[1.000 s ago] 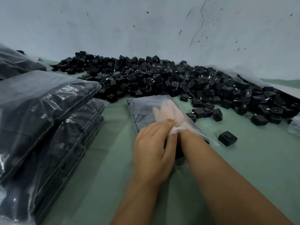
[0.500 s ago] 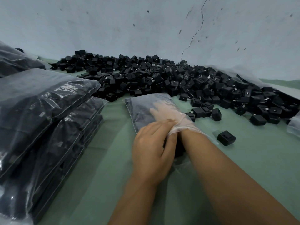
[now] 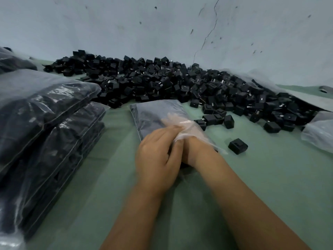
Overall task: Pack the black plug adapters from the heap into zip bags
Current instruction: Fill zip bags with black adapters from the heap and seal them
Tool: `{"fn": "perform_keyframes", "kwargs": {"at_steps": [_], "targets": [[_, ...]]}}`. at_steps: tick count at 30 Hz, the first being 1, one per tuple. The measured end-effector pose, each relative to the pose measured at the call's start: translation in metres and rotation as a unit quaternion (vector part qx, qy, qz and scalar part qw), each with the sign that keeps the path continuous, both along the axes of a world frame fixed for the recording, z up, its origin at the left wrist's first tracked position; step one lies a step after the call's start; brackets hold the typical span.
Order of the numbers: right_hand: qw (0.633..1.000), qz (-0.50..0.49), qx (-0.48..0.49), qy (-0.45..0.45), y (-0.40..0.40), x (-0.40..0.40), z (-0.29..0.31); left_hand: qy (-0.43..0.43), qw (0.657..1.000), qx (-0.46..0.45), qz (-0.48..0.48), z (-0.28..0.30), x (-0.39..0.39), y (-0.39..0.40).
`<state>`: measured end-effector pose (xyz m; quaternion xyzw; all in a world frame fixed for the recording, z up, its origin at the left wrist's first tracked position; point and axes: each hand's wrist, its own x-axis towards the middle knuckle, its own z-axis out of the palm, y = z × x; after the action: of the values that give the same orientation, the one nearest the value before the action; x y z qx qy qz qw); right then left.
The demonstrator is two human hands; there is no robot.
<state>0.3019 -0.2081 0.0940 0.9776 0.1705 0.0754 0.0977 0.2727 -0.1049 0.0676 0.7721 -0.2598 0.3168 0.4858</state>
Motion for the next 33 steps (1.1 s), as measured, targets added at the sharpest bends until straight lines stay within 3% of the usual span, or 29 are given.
{"fn": "perform_keyframes", "kwargs": {"at_steps": [1,2,3,5,6,10,13,16,19,22,27,29,33], "targets": [[0.995,-0.015,0.012,0.094,-0.004,-0.004,-0.005,0.004,1.000,0.001,0.002,0.001,-0.001,0.000],[0.993,-0.030,-0.019,0.115,-0.008,-0.013,0.000,0.008,1.000,0.001,0.003,0.001,-0.001,0.000],[0.993,-0.049,0.038,0.097,-0.008,-0.023,0.003,0.013,1.000,-0.001,0.003,0.003,-0.002,0.000],[0.980,-0.047,0.191,-0.011,-0.014,-0.040,0.000,0.022,1.000,-0.007,-0.001,0.005,-0.004,0.000],[0.971,-0.028,0.223,-0.086,-0.015,-0.047,-0.003,0.026,1.000,-0.011,-0.005,0.006,-0.006,0.001],[0.894,0.068,0.263,-0.356,-0.020,-0.075,-0.010,0.045,0.999,0.001,-0.007,0.006,-0.008,0.003],[0.843,-0.031,0.339,-0.416,-0.043,-0.085,-0.012,0.087,0.996,0.029,0.010,0.005,-0.008,0.004],[0.807,-0.224,0.408,-0.364,-0.073,-0.087,-0.018,0.126,0.991,0.034,0.005,0.003,-0.006,0.005],[0.819,-0.366,0.389,-0.210,-0.094,-0.082,-0.025,0.140,0.989,0.043,0.006,0.001,-0.005,0.005],[0.835,-0.385,0.372,-0.125,-0.098,-0.078,-0.029,0.140,0.989,0.042,0.006,0.002,-0.005,0.005],[0.834,-0.373,0.379,-0.148,-0.098,-0.076,-0.031,0.146,0.988,0.039,0.004,0.001,-0.004,0.004],[0.818,-0.360,0.420,-0.156,-0.097,-0.076,-0.029,0.148,0.988,0.032,0.004,0.002,-0.004,0.004],[0.748,-0.371,0.519,-0.184,-0.099,-0.079,-0.027,0.152,0.988,0.024,0.002,0.003,-0.005,0.004]]}}
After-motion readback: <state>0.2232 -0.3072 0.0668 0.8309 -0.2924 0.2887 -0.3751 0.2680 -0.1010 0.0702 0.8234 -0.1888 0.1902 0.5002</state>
